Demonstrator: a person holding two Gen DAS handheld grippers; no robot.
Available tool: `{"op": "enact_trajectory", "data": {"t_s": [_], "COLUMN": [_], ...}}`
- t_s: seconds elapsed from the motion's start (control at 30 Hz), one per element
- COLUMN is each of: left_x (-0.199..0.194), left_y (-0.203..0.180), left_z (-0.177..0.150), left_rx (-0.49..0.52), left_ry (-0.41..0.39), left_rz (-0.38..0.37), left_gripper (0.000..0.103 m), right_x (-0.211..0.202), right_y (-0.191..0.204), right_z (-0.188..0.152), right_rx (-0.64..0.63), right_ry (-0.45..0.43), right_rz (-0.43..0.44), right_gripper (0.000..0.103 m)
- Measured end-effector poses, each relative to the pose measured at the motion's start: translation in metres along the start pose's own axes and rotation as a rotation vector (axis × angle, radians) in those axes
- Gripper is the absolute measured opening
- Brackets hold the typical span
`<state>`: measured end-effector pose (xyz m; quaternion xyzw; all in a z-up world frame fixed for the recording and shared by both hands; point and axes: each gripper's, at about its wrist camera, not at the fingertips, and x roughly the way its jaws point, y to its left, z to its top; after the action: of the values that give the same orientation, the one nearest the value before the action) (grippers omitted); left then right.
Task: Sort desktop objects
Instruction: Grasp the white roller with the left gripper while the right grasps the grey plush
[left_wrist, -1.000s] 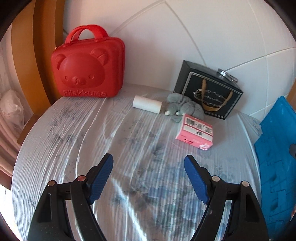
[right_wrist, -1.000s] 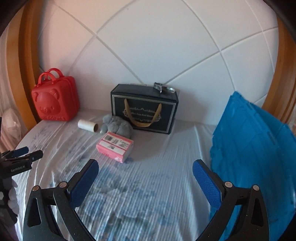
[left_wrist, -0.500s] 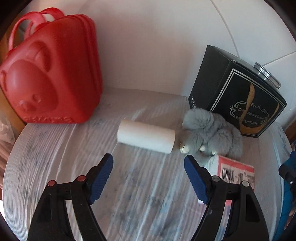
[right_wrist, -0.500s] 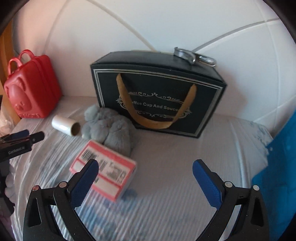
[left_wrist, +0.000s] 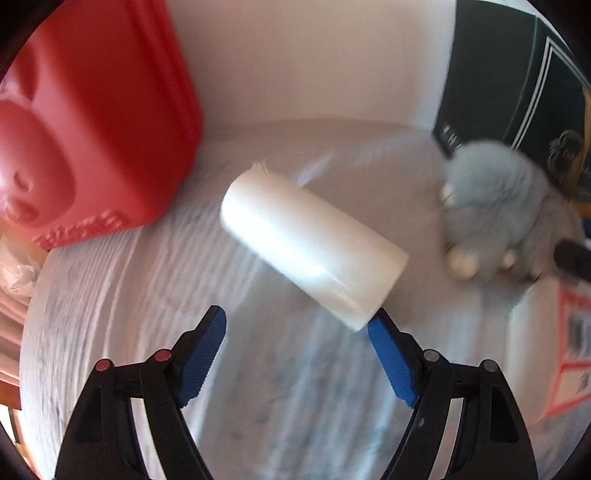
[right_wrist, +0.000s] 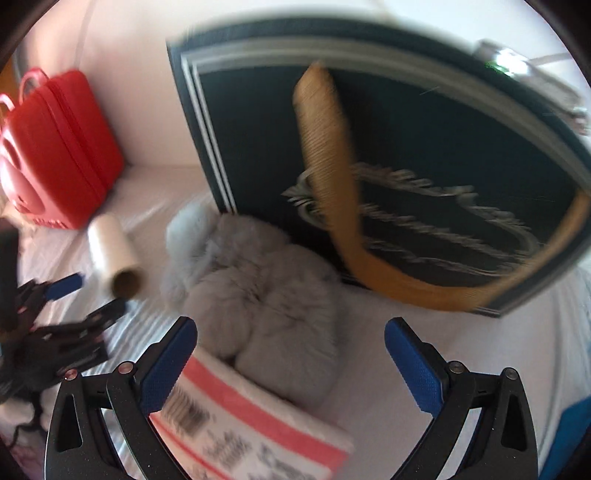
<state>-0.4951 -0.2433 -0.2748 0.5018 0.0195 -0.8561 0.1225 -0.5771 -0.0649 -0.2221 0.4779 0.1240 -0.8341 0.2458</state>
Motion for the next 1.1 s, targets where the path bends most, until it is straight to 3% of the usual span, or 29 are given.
{"op": "enact_trajectory", "data": {"t_s": [0.27, 0.4, 0.53, 0.63, 0.73, 0.87, 0.97, 1.1], "left_x": [-0.022, -0.045, -0.076, -0.066, -0.026, 0.008, 0.01, 0.004], "left_y": [0.054, 0.067, 0.075, 0.088, 0.107, 0.117, 0.113, 0.1], "left_z": [-0.03, -0.042, -0.033, -0.011, 0.015, 0.02, 0.015, 0.013], "left_rx": [-0.008, -0.031, -0.076, -0.166, -0.222, -0.234, -0.219, -0.182], "left_ry": [0.027, 0.035, -0.037, -0.036, 0.042, 0.139, 0.142, 0.108], "left_rz": [0.095, 0.026, -0.016, 0.012, 0.026, 0.003, -0.004, -0.019], "left_gripper": [0.081, 0.081, 0.081, 0.081, 0.081, 0.081, 0.08, 0.057], "right_x": [0.024, 0.017, 0.011, 0.01, 0.016, 0.029, 0.041, 0.045], "right_y": [0.015, 0.024, 0.023, 0.018, 0.018, 0.025, 0.025, 0.017], "right_z": [-0.004, -0.013, -0.013, -0.007, 0.006, 0.017, 0.021, 0.024], "right_rx": [0.025, -0.007, -0.02, -0.003, -0.023, -0.081, -0.092, -0.073], "right_ry": [0.065, 0.07, 0.059, 0.04, 0.044, 0.064, 0.096, 0.112], "right_rz": [0.076, 0.097, 0.082, 0.053, 0.042, -0.011, -0.033, -0.017], "right_gripper": [0.103, 0.103, 0.103, 0.103, 0.103, 0.103, 0.103, 0.103]}}
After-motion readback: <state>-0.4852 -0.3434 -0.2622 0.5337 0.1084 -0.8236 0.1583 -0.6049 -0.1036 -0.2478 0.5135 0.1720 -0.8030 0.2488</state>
